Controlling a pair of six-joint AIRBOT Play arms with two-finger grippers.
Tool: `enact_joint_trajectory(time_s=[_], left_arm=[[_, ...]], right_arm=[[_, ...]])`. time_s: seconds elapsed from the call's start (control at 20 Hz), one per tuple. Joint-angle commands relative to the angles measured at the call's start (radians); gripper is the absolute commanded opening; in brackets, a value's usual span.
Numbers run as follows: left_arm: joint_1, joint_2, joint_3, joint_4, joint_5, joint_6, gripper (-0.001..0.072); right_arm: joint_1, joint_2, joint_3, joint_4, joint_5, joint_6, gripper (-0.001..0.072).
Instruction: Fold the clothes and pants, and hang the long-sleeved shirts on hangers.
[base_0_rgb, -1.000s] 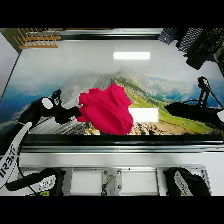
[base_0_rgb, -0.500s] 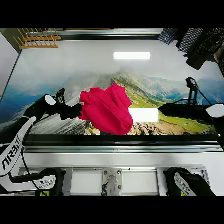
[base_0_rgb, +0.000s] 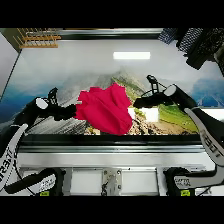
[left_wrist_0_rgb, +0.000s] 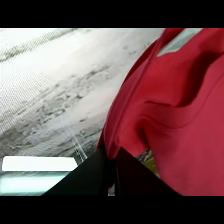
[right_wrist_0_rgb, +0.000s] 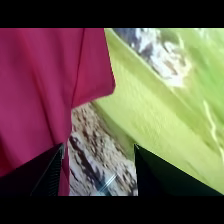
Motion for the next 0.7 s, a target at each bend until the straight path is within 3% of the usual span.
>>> enact_joint_trajectory(time_s=[0.0,0.25,0.3,0.35,0.4,0.65], left_arm=[[0.001,0.011,-0.015,0.0,0.003,0.0,0.0007],[0.001,0.011,-0.016,0.0,0.003,0.001,0.0007],[0.001,0.011,-0.015,0.0,0.003,0.001,0.0007],[0.002,0.012,-0.015,0.001,0.002,0.001,0.0007],[0.004,0.013,-0.002,0.004,-0.009,0.001,0.0007],[0.106,0.151,0.317,-0.002,-0.132,0.001,0.0007]], right_arm=[[0.072,-0.161,0.124,0.022,-0.006,0.034,0.0464],[0.124,-0.209,0.16,0.144,-0.026,0.031,0.0461],[0.13,-0.21,0.16,0.148,-0.029,0.028,0.0318],[0.132,-0.209,0.163,0.146,-0.029,0.028,0.0069],[0.128,-0.203,0.17,0.145,-0.027,0.029,0.0013],[0.005,0.03,0.327,0.004,0.064,0.067,0.0012]])
